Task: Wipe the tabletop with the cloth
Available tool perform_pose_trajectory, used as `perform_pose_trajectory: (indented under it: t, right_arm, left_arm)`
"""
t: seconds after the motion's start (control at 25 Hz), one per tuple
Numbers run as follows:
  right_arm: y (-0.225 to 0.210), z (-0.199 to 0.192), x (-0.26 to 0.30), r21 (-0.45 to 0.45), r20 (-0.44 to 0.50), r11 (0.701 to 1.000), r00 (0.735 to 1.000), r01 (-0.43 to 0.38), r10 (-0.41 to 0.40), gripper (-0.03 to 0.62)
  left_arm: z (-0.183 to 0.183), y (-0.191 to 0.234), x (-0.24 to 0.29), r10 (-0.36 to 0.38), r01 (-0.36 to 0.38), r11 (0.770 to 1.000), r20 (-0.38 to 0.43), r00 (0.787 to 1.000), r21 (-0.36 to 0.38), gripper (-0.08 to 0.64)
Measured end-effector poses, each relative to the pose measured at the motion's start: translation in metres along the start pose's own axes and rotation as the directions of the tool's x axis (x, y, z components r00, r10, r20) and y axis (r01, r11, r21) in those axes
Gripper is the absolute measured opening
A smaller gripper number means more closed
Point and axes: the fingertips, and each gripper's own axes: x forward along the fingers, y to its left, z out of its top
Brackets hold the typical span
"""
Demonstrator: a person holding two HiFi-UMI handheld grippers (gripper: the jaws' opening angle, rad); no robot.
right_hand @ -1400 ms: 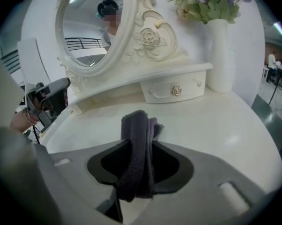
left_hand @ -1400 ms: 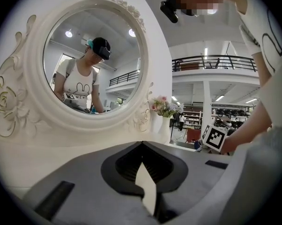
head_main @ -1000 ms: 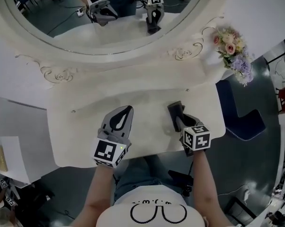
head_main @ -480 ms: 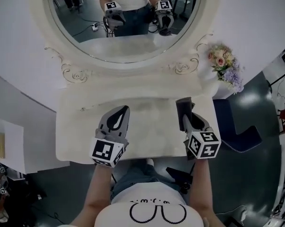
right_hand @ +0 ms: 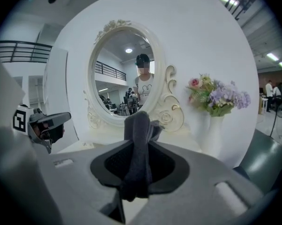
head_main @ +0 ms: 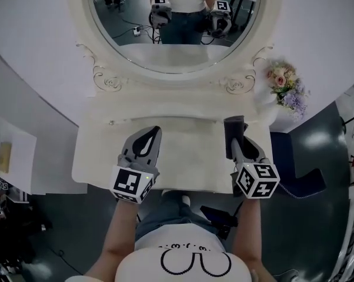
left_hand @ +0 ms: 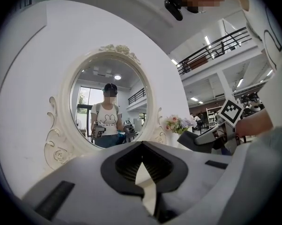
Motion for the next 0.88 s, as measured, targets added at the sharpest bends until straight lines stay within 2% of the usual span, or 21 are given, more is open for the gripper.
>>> perform_pose_trajectory:
  t: [0.2,0.4,0.64,0.88]
  right_arm:
    - [0.016,0.014,0.004,-0.011,0.028,0.999,0.999,-0.040,0.041,0.094]
    - [0.052,0.030,0.022,-0.042,0.060,0.996,0.995,-0.082,0.084,0.094]
    - [0.117,0.046,0.052,-0.049,0.088,0.989,0.986,-0.138,0.142,0.094]
    - [0.197,0.048,0.085,-0.037,0.076,0.978,0.975,-0.205,0.207,0.095]
  left_arm:
    - [0.011,0.009,-0.010,0.028,-0.029,0.999,0.029,0.999,0.019,0.002]
    - [0.013,0.038,-0.028,0.066,-0.067,0.997,0.041,0.997,0.028,0.002]
    - [0.021,0.097,-0.062,0.119,-0.122,0.991,0.051,0.992,0.055,0.002]
    - [0.019,0.164,-0.099,0.179,-0.181,0.982,0.043,0.983,0.050,0.002]
